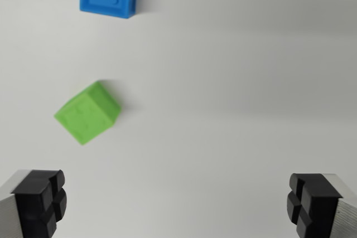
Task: Stack cube
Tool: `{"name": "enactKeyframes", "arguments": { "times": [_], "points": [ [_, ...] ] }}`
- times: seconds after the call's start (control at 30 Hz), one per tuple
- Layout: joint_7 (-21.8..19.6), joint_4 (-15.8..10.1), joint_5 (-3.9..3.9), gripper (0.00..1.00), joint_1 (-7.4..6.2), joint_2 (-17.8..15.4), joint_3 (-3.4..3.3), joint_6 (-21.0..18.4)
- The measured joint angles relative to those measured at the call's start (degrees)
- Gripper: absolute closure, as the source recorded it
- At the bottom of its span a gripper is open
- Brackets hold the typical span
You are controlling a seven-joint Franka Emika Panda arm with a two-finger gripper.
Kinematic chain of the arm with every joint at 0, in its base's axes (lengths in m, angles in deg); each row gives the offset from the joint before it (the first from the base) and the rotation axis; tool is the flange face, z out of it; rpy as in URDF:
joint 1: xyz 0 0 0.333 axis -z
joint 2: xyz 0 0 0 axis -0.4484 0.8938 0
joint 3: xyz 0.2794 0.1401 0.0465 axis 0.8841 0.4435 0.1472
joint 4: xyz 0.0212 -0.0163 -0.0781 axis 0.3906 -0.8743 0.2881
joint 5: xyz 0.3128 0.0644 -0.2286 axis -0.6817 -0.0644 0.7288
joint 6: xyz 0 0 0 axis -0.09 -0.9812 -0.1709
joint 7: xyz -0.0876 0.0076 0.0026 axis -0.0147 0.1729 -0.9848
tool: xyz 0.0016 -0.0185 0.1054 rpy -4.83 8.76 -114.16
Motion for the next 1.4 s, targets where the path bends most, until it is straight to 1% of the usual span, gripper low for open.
{"name": "enactKeyframes", "arguments": {
  "times": [0.47, 0.63, 1.0, 1.23, 1.4],
  "points": [
    [0.0, 0.0, 0.00, 0.00, 0.00, 0.0, 0.00, 0.0],
    [0.2, -0.4, 0.00, 0.00, -0.11, 0.0, 0.00, 0.3],
    [1.6, -2.6, 0.00, 0.00, -0.56, -0.1, 0.19, 2.6],
    [2.9, -4.7, 0.00, 0.00, -1.00, -0.3, 0.38, 4.6],
    [4.2, -6.5, 0.00, 0.00, -1.31, -0.4, 0.66, 6.5]
  ]
}}
